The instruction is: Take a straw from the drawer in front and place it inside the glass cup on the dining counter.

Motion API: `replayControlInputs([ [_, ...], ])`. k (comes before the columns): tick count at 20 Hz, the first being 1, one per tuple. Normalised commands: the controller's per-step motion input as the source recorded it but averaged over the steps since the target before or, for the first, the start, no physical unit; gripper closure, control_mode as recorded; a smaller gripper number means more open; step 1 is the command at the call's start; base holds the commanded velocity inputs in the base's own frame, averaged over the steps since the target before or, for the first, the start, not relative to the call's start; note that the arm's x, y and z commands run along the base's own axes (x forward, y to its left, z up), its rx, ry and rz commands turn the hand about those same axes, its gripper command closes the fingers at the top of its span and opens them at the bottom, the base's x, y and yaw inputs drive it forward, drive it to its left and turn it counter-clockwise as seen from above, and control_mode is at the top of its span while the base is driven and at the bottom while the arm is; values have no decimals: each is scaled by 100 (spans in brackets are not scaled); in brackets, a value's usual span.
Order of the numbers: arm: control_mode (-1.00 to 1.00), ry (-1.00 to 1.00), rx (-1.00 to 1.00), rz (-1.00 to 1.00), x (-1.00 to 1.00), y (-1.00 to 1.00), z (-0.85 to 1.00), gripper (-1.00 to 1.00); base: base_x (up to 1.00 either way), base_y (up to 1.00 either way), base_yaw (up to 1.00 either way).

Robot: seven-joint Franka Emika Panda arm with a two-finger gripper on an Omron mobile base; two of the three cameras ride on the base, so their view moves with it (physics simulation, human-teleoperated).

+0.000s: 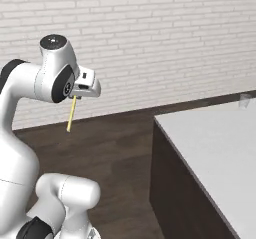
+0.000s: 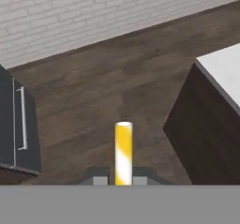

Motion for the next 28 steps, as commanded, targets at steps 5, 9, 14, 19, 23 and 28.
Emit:
replayControlInputs([
  [5,100,0,0,0,0,0,0,100,100,52,-35],
  [9,100,0,0,0,0,0,0,100,100,57,-35],
  [14,100,0,0,0,0,0,0,100,100,45,-35],
  [19,100,0,0,0,0,0,0,100,100,23,-36],
  [23,100,0,0,0,0,0,0,100,100,12,-44],
  [28,100,0,0,0,0,0,0,100,100,9,-47],
])
